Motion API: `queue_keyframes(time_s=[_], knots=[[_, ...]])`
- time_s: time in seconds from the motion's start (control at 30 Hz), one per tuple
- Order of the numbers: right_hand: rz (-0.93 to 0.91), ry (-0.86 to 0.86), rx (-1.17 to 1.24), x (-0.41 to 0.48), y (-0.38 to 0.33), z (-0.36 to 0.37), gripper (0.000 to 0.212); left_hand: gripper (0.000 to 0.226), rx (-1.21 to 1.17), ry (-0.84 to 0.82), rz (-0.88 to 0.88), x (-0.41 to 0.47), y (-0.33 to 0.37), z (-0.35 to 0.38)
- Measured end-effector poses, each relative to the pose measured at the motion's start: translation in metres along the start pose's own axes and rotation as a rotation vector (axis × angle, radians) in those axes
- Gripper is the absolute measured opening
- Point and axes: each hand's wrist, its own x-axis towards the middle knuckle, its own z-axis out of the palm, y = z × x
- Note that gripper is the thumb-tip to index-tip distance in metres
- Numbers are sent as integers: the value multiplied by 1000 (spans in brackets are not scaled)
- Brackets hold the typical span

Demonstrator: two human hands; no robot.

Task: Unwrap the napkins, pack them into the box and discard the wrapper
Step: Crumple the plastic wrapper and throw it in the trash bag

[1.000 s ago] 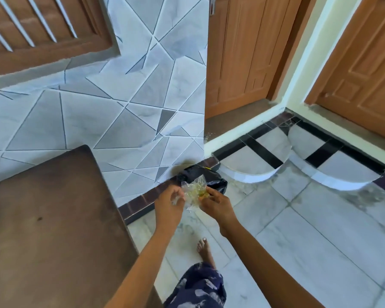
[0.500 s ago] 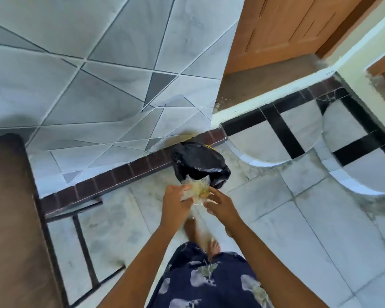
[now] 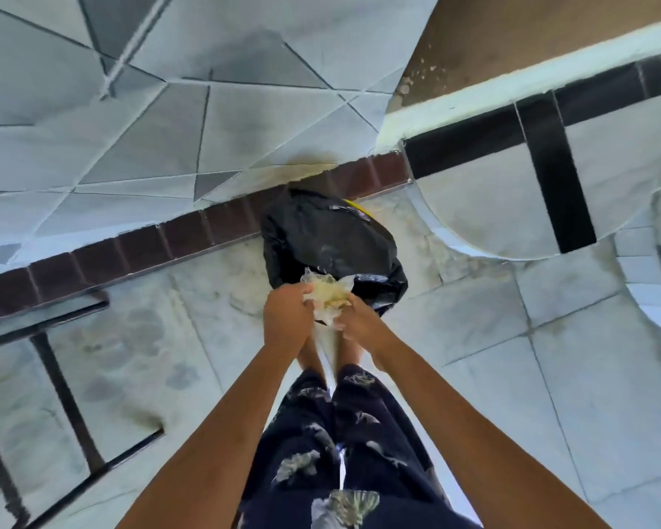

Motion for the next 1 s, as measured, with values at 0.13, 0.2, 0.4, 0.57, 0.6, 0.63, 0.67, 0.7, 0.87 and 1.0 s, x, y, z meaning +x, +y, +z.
queue_keyframes(time_s=[0.13, 0.2, 0.4, 0.57, 0.6, 0.63, 0.67, 0.7, 0.87, 1.0], knots=[[40, 6, 35, 79, 5, -8, 38, 29, 86, -25, 22, 69, -18, 44], [32, 21, 14, 118, 6, -7, 45, 26, 127, -49, 40, 101, -26, 61], [19, 134, -102, 205, 21, -14, 54, 20, 291, -196, 55, 180, -51, 110], [-12, 141, -280, 258, 35, -21, 57, 28, 380, -289, -31, 228, -68, 148], [-9, 128, -308, 264, 37, -22, 56, 30, 418, -323, -47, 236, -73, 156], [-13, 102, -338, 270, 38, -23, 55, 32, 450, -366, -63, 241, -77, 160], [-12, 76, -367, 274, 38, -23, 54, 35, 468, -398, -63, 245, -80, 164], [-10, 51, -400, 277, 38, -24, 53, 38, 466, -428, -59, 250, -83, 167], [-35, 53, -426, 262, 34, -28, 52, 37, 420, -444, -51, 239, -78, 157], [-112, 143, -379, 211, 25, -36, 54, 31, 273, -294, -68, 198, -62, 120]])
